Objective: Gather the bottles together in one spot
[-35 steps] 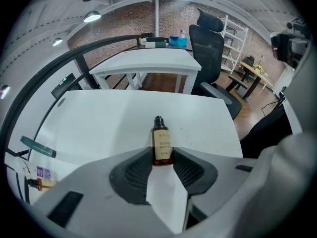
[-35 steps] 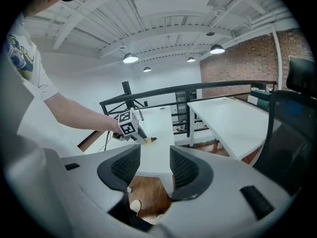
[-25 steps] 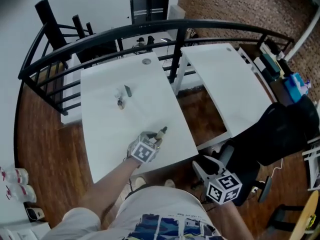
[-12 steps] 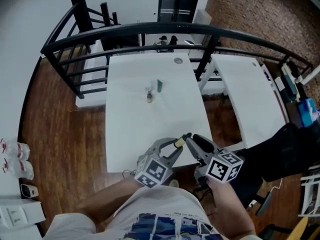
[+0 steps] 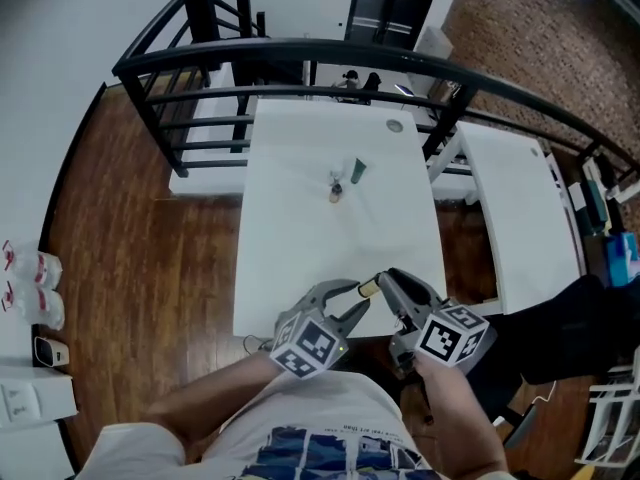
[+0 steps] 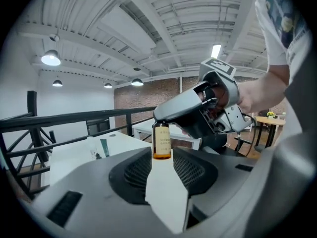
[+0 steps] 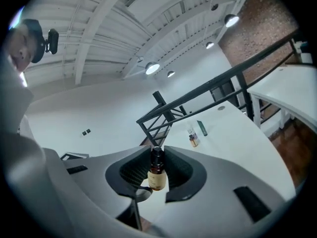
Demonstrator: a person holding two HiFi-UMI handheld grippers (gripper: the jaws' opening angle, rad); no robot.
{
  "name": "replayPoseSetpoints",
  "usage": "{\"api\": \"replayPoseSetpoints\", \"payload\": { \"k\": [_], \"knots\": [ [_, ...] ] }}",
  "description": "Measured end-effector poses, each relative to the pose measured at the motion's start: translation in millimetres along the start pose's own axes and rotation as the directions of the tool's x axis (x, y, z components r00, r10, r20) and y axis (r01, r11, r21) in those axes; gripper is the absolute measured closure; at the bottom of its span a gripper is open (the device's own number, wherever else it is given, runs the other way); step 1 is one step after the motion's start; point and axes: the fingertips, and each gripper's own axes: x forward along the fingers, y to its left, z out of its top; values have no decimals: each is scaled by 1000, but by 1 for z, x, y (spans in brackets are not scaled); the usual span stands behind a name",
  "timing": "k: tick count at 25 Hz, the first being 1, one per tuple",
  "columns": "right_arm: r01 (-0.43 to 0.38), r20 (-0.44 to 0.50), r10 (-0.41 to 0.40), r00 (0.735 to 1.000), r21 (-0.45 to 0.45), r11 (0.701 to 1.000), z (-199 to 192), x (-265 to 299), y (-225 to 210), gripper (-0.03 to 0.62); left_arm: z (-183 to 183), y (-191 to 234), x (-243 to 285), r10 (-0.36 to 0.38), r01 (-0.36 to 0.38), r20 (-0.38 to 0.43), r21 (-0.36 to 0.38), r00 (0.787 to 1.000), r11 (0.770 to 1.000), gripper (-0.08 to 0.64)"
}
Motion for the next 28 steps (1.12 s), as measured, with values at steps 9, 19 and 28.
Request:
{"api": "replayPoseSetpoints", "payload": {
  "k": [9,19,28],
  "knots": [
    [86,-19,-96,995,-304,949,33,66,-61,520,-45,60,-38,107,-149,-173,-251,979,956,419],
    [83,-25,-104,994,-434,897,55,168,-149,520,-64,82,-60,273,-375,-277,-448,921,812,419],
    [89,-75,-148,986,-512,854,24,248,-220,520,-79,81,-60,353,-488,-339,-529,872,695,419]
  ]
}}
